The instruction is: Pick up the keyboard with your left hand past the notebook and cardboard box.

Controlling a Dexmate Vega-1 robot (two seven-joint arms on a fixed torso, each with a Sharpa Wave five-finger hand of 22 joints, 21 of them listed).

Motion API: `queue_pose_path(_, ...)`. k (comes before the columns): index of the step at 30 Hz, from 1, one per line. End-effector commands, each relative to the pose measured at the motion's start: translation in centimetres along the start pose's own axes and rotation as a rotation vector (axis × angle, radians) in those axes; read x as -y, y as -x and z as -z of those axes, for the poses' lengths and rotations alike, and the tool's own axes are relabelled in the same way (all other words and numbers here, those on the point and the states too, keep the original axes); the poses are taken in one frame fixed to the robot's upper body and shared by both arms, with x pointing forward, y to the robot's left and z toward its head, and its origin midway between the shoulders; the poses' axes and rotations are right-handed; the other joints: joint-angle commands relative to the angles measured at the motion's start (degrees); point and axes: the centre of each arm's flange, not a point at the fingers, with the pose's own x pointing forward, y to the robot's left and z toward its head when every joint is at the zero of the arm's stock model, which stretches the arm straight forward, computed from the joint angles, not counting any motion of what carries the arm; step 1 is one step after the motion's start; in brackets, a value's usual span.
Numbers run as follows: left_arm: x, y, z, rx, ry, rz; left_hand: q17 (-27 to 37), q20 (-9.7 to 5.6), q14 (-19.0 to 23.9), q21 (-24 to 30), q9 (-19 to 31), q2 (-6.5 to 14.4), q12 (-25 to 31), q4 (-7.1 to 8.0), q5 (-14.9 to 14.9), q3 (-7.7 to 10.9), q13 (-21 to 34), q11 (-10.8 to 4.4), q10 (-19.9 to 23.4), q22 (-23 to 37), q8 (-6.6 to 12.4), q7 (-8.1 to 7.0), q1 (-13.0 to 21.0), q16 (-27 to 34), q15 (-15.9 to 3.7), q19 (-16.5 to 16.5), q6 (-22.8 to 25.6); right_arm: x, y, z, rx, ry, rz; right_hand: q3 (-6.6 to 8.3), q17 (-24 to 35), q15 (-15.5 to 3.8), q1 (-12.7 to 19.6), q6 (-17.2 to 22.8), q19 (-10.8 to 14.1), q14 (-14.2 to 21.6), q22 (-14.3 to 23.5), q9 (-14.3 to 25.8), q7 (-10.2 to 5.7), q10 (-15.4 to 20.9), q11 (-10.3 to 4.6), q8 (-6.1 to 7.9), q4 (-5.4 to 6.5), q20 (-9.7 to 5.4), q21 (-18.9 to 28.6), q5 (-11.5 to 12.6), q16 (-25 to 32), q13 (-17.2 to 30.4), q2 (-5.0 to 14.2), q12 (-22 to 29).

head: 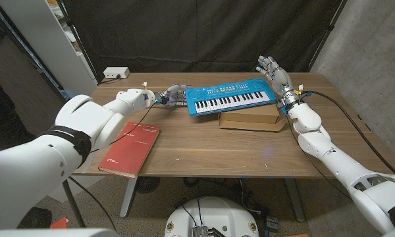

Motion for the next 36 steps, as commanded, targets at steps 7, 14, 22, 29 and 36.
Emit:
queue_pose_path(7, 2.1, -1.1, -0.9, -0.014, -0.080, 0.031, 0.15, -0.23, 0.22, 0.13, 0.27, -1.45, -0.28, -0.06, 0.11, -0.95, 0.08, 0.01, 0.03, 0.26, -0.40, 3.71, 2.02, -0.18, -0.03, 0.46, -0.12, 0.7, 0.5, 0.1, -0.026, 0.003, -0.018, 0.25, 0.17, -0.13, 0.35, 0.44, -0.16, 0.62, 0.16, 0.21, 0.03, 0.61, 0.19, 0.05, -0.33, 0.06, -0.22, 0.18, -0.05, 0.23, 0.39, 0.12)
queue_pose_path(14, 3.0, -1.5, -1.5, -0.024, -0.134, 0.052, 0.25, -0.33, -0.63, -0.31, 0.32, -1.24, -1.01, -0.15, 0.56, -0.93, 0.17, 0.11, -0.92, 0.31, -1.13, 3.68, 5.17, -0.75, -0.15, -0.08, -1.57, 0.9, 0.7, -0.1, -0.019, 0.002, -0.015, 0.25, 0.17, -0.01, 0.34, 0.41, -0.35, 0.75, 0.16, 0.21, 0.09, 0.75, 0.37, 0.00, -0.34, 0.03, -0.30, 0.16, -0.04, 0.23, 0.37, 0.13)
queue_pose_path(22, 3.4, -1.9, -1.7, -0.027, -0.154, 0.033, 0.53, -1.42, 2.05, 0.21, 0.54, 0.44, -0.36, 0.38, 0.48, -1.01, 0.51, -1.08, 1.61, 0.48, -0.32, 3.56, 11.02, 0.12, -1.35, 1.88, 0.64, 1.1, 0.6, -0.1, -0.018, 0.007, -0.018, 0.24, 0.17, 0.02, 0.31, 0.49, -0.34, 0.79, 0.15, 0.20, 0.25, 0.88, 0.44, -0.01, -0.34, 0.02, -0.29, 0.14, -0.07, 0.23, 0.35, 0.13)
queue_pose_path(29, 3.3, -1.8, -1.9, -0.016, -0.130, 0.036, 1.01, -5.81, 14.99, 4.92, 1.02, 3.50, 3.81, 1.13, -0.09, -2.96, 1.09, -5.62, 15.14, 1.20, 3.27, 1.50, 17.06, 4.65, -7.19, 10.74, 14.66, 1.2, 0.4, -0.1, -0.013, 0.008, -0.023, 0.23, 0.17, 0.05, 0.28, 0.51, -0.35, 0.82, 0.14, 0.20, 0.30, 0.97, 0.47, -0.03, -0.34, 0.06, -0.29, 0.12, -0.09, 0.24, 0.32, 0.13)
queue_pose_path(36, 3.4, -1.6, -1.9, -0.008, -0.088, 0.071, 0.69, -9.24, 27.28, 9.15, 1.12, 6.19, 6.74, 1.01, 0.41, -1.66, 1.21, -8.22, 25.95, 1.52, 6.26, -0.57, 20.09, 7.03, -11.62, 15.94, 27.34, 1.2, 0.2, -0.1, -0.016, 0.010, -0.018, 0.22, 0.18, 0.07, 0.25, 0.51, -0.37, 0.83, 0.14, 0.19, 0.33, 1.06, 0.42, -0.06, -0.34, 0.04, -0.29, 0.11, -0.11, 0.24, 0.30, 0.12)
